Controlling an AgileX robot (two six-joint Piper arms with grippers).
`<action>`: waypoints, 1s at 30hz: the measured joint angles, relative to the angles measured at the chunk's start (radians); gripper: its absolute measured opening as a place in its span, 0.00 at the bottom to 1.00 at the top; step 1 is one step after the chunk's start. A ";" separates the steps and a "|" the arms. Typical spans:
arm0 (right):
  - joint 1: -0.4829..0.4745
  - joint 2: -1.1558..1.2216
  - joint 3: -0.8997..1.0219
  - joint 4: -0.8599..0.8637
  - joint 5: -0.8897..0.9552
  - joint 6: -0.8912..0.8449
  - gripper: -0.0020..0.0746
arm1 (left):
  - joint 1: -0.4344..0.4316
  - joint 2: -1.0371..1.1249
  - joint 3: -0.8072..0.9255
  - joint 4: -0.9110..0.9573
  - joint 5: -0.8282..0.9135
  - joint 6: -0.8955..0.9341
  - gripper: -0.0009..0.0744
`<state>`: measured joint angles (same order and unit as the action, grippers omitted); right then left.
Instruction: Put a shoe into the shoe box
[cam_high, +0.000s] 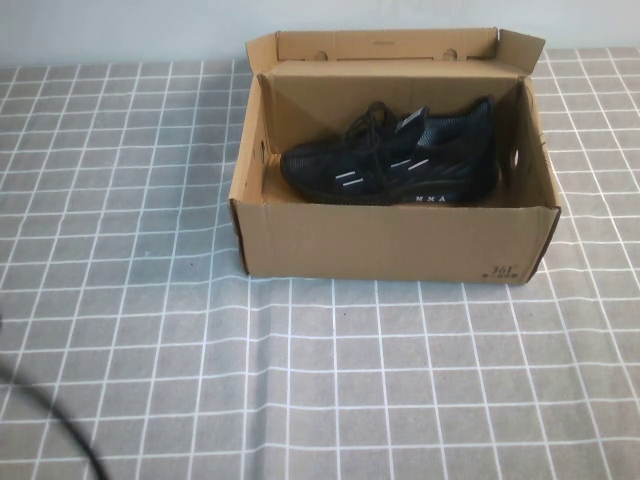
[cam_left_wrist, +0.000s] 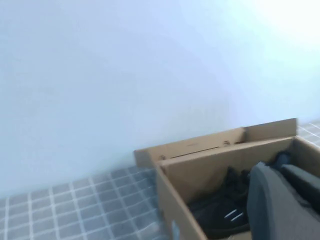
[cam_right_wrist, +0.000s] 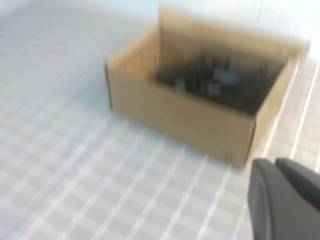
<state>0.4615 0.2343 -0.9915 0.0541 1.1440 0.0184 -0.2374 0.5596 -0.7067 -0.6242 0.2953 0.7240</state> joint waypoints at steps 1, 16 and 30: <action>0.000 -0.040 0.033 0.000 -0.043 0.002 0.01 | 0.000 -0.044 0.060 -0.007 -0.036 0.001 0.01; 0.000 -0.254 0.545 0.034 -0.666 0.051 0.01 | 0.000 -0.312 0.710 -0.038 -0.406 0.007 0.01; 0.000 -0.254 0.709 0.056 -0.973 0.051 0.01 | 0.000 -0.310 0.732 -0.155 -0.295 0.005 0.01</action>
<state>0.4615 -0.0196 -0.2825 0.1102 0.1714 0.0694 -0.2374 0.2495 0.0252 -0.7788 0.0000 0.7288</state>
